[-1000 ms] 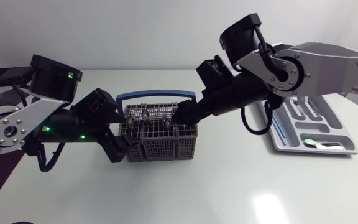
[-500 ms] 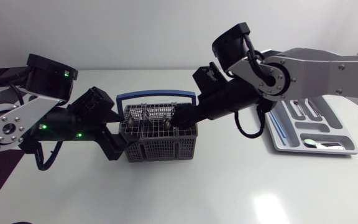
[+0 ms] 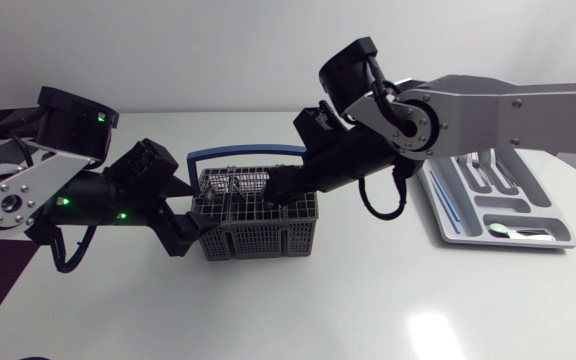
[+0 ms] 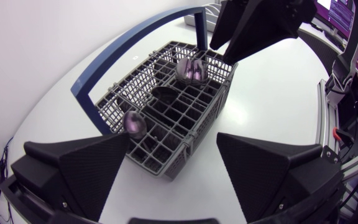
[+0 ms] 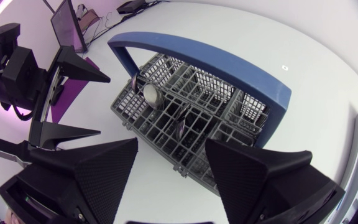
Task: Unload the cutlery basket into the drawer organizer.
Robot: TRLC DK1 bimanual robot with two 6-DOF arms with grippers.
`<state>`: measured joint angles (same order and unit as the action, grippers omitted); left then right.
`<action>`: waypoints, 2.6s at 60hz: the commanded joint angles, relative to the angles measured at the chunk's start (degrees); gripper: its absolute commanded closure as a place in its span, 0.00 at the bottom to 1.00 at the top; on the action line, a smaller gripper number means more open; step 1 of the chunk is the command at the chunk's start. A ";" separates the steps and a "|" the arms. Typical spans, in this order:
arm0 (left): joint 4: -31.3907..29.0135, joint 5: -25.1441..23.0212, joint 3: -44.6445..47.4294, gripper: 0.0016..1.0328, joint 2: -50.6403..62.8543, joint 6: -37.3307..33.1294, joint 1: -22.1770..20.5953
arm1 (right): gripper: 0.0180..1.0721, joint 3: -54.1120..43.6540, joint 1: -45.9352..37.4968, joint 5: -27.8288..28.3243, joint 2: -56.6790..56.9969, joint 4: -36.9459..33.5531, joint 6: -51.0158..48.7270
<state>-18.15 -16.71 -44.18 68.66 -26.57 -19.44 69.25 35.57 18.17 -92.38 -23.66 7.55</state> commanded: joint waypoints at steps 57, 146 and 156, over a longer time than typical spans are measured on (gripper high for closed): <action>1.45 -2.01 1.47 0.05 -2.92 -2.52 0.90 | 0.53 6.42 0.02 -1.21 -9.05 -1.13 3.08; 2.77 -2.01 2.70 0.05 -3.01 -2.70 0.37 | 0.66 8.71 1.52 -2.00 -12.48 -1.04 3.08; 2.86 -2.01 2.79 0.05 -3.01 -2.61 0.28 | 0.66 8.18 1.34 -2.18 -12.56 -0.86 3.17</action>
<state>-15.79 -18.15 -42.76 66.02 -28.36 -18.81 77.19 36.75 16.40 -103.63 -24.36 9.06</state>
